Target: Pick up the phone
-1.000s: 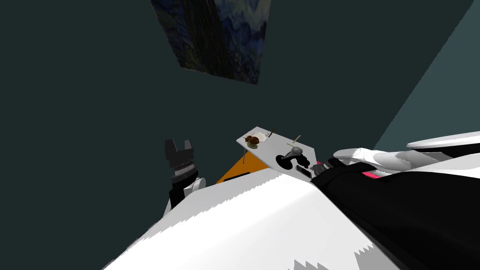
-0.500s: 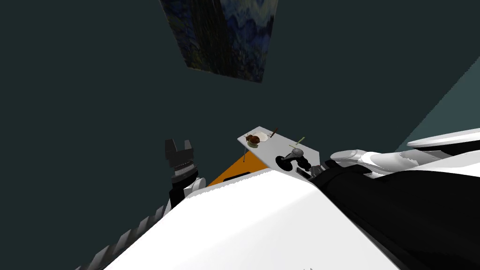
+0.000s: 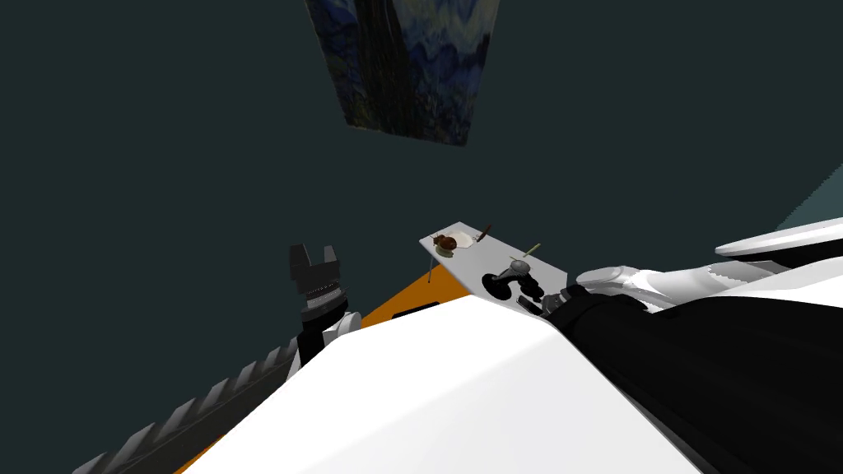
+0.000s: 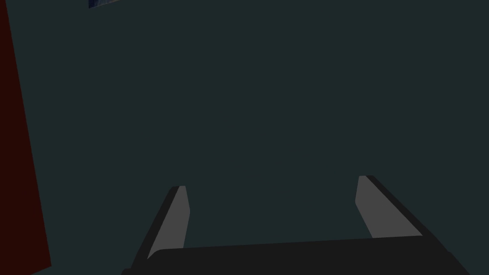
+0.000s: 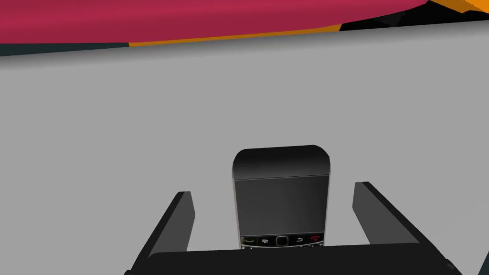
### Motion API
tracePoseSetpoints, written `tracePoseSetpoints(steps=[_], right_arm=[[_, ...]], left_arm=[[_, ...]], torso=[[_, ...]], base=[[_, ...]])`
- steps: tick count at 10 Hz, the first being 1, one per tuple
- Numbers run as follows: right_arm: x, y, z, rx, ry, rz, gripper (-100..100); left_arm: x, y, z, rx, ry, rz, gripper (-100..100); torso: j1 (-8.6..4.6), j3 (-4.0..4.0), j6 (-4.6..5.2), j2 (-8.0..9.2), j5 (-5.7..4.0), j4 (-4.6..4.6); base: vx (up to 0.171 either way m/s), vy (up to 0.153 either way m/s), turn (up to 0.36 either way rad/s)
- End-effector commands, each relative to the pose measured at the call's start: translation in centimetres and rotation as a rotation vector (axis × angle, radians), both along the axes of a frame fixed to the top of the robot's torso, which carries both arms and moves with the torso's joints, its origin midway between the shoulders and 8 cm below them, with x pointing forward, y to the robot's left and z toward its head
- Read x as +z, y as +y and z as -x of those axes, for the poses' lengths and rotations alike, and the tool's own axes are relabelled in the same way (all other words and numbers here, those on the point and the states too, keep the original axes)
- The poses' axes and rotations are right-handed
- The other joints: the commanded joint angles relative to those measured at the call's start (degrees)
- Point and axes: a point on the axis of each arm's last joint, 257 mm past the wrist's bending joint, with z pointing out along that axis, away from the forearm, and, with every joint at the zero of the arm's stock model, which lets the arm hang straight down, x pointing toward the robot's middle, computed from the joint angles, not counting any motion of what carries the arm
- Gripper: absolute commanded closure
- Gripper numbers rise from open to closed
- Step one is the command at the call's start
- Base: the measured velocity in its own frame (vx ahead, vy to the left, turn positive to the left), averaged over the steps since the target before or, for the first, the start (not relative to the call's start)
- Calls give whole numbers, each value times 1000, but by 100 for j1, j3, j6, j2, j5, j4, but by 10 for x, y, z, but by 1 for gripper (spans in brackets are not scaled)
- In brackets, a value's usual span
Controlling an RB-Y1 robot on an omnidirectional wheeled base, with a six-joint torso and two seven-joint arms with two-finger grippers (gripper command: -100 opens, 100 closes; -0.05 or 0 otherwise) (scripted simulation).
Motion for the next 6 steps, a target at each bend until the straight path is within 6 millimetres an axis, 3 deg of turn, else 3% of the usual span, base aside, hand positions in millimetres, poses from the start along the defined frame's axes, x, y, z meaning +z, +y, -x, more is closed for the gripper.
tracePoseSetpoints(steps=[1, 4, 5, 6], right_arm=[[-3, 6, 0, -15, -3, -1, -100], [-6, 15, 5, -46, 1, -1, -100], [-7, 15, 5, -50, -1, 3, 100], [-7, 15, 5, -50, -1, 2, 100]], left_arm=[[0, 0, 0, 0, 0, 0, 0], [0, 0, 0, 0, 0, 0, 0], [0, 0, 0, 0, 0, 0, 0], [0, 0, 0, 0, 0, 0, 0]], torso=[[0, 0, 0, 0, 0, 0], [7, -5, -1, -9, 2, -2], [11, -11, 5, -21, 2, -3], [16, -18, 3, -33, 3, -7]], base=[[-87, -39, 71], [-70, -30, 121], [-7, -4, -10], [0, 0, 0]])
